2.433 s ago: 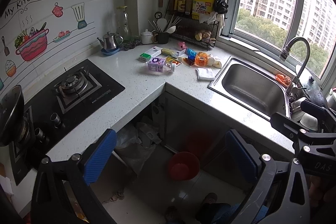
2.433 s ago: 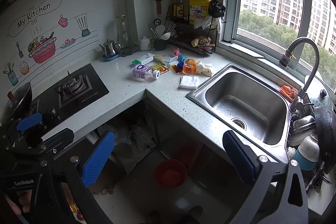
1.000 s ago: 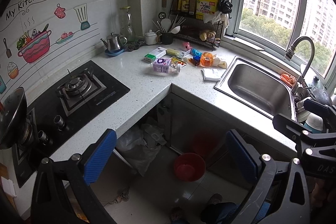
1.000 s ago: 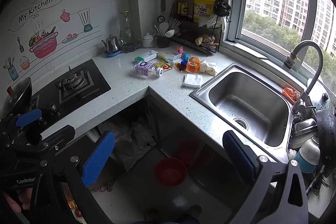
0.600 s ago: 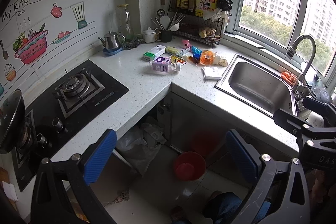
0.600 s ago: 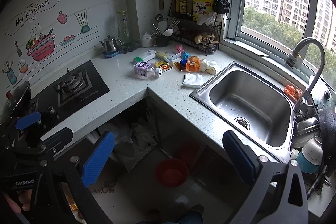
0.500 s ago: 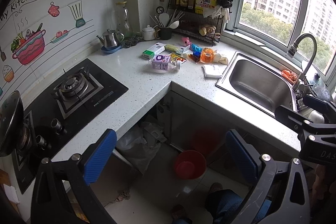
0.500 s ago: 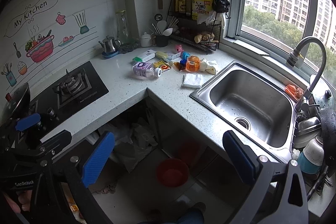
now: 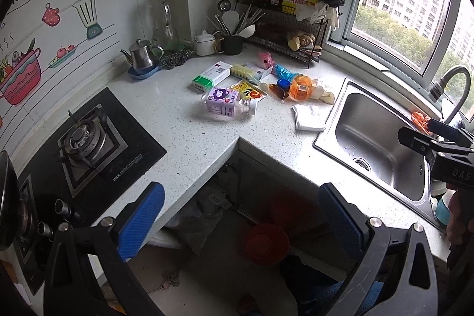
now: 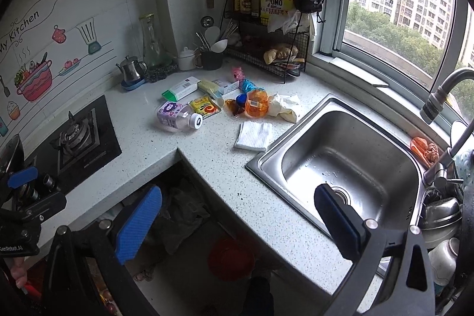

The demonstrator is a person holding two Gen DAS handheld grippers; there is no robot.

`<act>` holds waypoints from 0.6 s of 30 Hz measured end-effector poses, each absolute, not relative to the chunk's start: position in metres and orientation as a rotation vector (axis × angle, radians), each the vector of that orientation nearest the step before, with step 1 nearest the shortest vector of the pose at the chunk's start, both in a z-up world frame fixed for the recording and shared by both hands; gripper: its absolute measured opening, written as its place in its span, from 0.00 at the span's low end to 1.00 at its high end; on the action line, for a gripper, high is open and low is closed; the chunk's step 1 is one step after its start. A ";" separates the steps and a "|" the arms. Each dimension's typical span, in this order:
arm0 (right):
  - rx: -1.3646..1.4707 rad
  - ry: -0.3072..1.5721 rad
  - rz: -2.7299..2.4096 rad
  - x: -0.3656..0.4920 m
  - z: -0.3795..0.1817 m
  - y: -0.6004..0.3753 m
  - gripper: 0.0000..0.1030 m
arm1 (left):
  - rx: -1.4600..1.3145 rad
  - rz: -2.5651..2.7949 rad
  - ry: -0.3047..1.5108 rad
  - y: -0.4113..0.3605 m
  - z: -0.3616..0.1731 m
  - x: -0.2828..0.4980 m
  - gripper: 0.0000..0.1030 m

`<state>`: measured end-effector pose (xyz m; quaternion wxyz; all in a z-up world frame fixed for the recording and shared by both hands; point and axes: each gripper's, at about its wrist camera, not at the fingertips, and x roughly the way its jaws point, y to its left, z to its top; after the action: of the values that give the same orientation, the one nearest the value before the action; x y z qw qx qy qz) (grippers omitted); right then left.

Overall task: Collect trash
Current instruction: 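Grasp the white wet wipe with the right tool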

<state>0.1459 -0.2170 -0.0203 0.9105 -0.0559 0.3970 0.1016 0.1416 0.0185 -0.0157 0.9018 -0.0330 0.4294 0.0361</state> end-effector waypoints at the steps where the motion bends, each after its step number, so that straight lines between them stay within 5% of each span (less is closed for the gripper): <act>1: -0.121 0.820 0.215 0.160 -0.021 -0.219 1.00 | -0.072 0.083 0.901 0.017 -0.017 0.155 1.00; 18: -0.139 1.128 0.359 0.348 -0.117 -0.230 1.00 | -0.253 0.199 1.093 0.004 -0.095 0.331 1.00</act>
<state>0.3485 -0.2296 -0.1166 0.8276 -0.0655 0.5312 0.1692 0.3315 0.0036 -0.0946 0.8422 -0.1195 0.5173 0.0940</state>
